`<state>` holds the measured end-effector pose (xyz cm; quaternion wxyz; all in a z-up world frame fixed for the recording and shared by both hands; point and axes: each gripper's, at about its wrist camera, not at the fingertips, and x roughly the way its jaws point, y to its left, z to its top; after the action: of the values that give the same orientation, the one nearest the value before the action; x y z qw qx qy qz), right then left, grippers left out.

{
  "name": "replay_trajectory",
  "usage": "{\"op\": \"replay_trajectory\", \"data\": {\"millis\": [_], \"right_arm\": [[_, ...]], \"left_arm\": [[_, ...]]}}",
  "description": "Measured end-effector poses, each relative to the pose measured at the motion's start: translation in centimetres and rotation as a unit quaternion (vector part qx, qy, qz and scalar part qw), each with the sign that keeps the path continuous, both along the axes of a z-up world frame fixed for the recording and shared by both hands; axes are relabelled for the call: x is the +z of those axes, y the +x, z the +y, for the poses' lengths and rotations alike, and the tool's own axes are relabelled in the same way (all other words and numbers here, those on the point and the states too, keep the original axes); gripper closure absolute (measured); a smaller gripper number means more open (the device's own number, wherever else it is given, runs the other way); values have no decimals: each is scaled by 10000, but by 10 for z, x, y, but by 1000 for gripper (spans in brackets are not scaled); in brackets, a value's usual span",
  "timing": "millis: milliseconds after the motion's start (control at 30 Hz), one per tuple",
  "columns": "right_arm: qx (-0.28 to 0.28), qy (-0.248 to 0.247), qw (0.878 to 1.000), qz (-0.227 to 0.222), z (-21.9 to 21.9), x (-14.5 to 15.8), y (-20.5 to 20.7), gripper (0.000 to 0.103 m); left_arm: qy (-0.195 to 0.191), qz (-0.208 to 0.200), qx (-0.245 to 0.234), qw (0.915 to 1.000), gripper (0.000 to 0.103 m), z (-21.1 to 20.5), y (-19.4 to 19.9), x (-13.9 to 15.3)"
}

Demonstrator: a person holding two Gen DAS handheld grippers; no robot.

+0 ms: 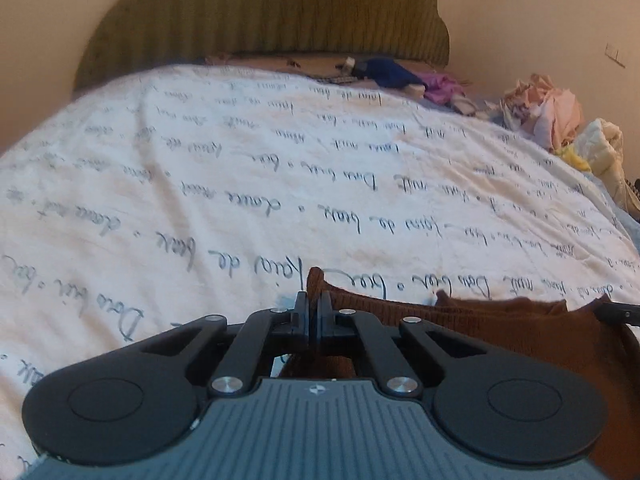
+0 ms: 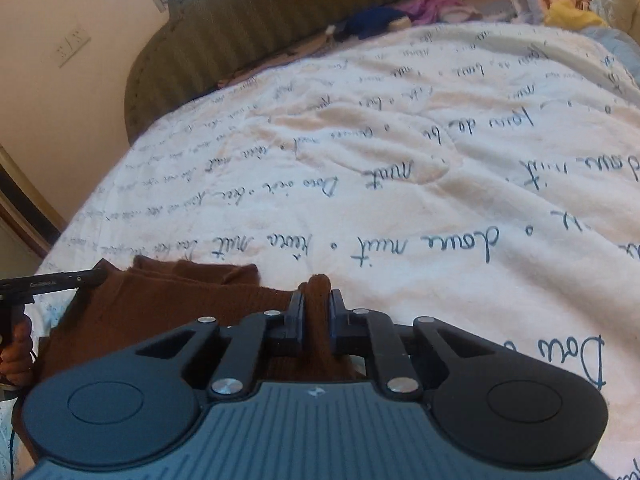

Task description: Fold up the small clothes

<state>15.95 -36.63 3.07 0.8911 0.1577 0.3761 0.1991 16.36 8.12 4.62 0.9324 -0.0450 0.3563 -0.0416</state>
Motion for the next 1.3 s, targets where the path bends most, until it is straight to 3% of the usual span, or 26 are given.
{"op": "replay_trajectory", "data": {"millis": [133, 200, 267, 367, 467, 567, 600, 633, 700, 767, 800, 833, 867, 933, 1033, 1100, 1233, 1300], "right_arm": [[-119, 261, 9989, -370, -5, 19, -3, 94], [-243, 114, 9992, -291, -3, 7, 6, 94], [-344, -45, 9993, -129, 3, -11, 16, 93], [-440, 12, 9990, -5, 8, -27, 17, 90], [-831, 130, 9964, -124, -3, -7, 2, 81], [-1048, 265, 9918, -679, 1, 29, -29, 76], [-905, 372, 9926, -714, 9, 35, -35, 75], [-707, 423, 9940, -720, 21, 39, -39, 67], [-563, 54, 9954, -777, 49, 33, -41, 52], [-611, -837, 9927, -612, 70, 9, -34, 44], [-703, -1298, 9881, -430, 73, -6, -30, 44], [-759, -1662, 9823, -402, 71, -25, -28, 41], [-753, -1287, 9870, -596, 56, -32, -33, 35], [-1068, -815, 9901, -397, 37, -33, -29, 34], [-1048, -942, 9894, -354, 39, -30, -29, 33], [-1188, -1005, 9873, -318, 43, -16, -42, 33], [-856, -579, 9908, -871, 52, 13, -93, 33], [-622, -931, 9904, -808, 68, 7, -101, 32]], "left_arm": [[76, -129, 470, 9988, 99, 21, -10, 0], [213, 173, 739, 9969, 99, 28, -1, -17], [389, 315, 713, 9962, 98, 27, 2, -32], [459, 188, 665, 9966, 90, 24, -5, -21], [447, -203, 713, 9962, 88, 21, -27, 8], [249, -633, 455, 9966, 61, 4, -49, 29], [217, -610, 321, 9974, 56, -6, -48, 27], [245, -543, 196, 9980, 56, -18, -45, 21], [434, -313, 104, 9985, 56, -38, -37, 2], [823, 64, 69, 9966, 52, -51, -27, -26], [941, 46, 70, 9955, 46, -50, -27, -37], [937, -228, 25, 9953, 44, -47, -32, -45], [928, -247, 22, 9954, 42, -45, -33, -47], [926, -200, 148, 9954, 35, -43, -30, -48], [1065, -187, 229, 9939, 32, -45, -29, -43], [1186, -309, 357, 9918, 37, -46, -45, -31], [711, -555, 88, 9959, 31, -48, -97, -10], [820, -475, -56, 9955, 29, -53, -108, -19]]}}
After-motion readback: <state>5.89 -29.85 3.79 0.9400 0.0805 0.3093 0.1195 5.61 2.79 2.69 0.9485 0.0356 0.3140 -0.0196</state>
